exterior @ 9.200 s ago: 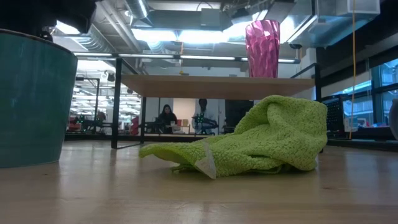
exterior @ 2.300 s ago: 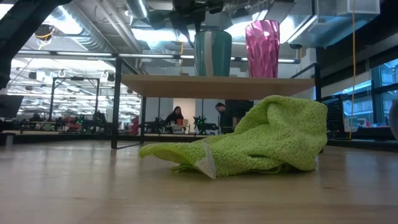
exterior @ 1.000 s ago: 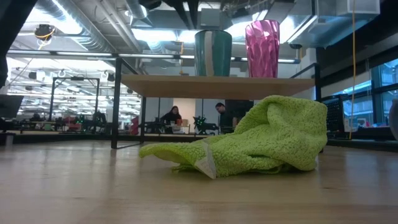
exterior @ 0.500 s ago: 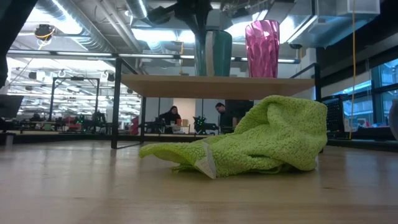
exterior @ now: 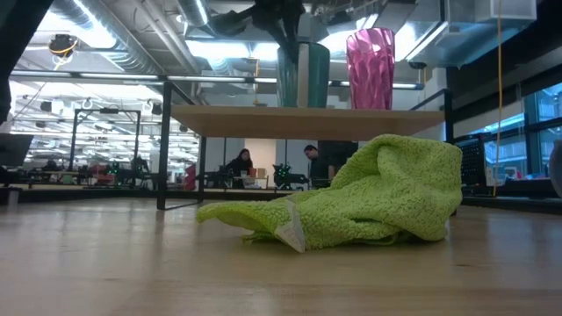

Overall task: Stack small to large cups/mugs on shelf
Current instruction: Put the blue mug on the shelf, then put the gray mug on the shelf

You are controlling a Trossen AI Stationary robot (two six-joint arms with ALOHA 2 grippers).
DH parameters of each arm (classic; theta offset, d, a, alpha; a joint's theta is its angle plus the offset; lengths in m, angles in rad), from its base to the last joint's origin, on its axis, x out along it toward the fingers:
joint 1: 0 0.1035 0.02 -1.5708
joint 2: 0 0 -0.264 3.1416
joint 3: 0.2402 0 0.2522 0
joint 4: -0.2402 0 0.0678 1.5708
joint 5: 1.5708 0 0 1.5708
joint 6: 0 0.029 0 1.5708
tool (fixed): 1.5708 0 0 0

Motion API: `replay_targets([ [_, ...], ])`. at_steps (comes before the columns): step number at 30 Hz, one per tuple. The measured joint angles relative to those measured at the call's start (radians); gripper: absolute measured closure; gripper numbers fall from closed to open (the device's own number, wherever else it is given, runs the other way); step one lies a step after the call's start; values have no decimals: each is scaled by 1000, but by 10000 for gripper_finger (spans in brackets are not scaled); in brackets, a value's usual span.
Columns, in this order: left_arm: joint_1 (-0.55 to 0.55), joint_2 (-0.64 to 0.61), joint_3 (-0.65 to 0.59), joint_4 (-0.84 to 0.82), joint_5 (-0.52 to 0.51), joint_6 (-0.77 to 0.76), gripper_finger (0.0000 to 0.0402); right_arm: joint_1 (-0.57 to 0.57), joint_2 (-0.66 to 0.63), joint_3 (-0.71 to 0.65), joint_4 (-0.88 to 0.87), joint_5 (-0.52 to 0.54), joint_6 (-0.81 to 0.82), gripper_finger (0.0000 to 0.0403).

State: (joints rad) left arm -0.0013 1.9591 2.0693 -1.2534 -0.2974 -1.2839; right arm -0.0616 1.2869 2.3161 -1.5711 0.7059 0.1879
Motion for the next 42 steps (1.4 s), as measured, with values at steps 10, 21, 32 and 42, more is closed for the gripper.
replay_targets([
  [10,-67,-70,0,-189,-77,13,370,0,-14,0,0,-74,-95,91],
  [21,-324,-304,-51,-223,-419,176,364,45,-81,-232,2,-571,328,91],
  [32,-694,-571,-566,166,-532,169,372,367,-183,-846,-2,-659,1060,91],
  [42,-805,-766,-990,450,-592,-16,382,726,-29,-917,67,-806,1421,91],
])
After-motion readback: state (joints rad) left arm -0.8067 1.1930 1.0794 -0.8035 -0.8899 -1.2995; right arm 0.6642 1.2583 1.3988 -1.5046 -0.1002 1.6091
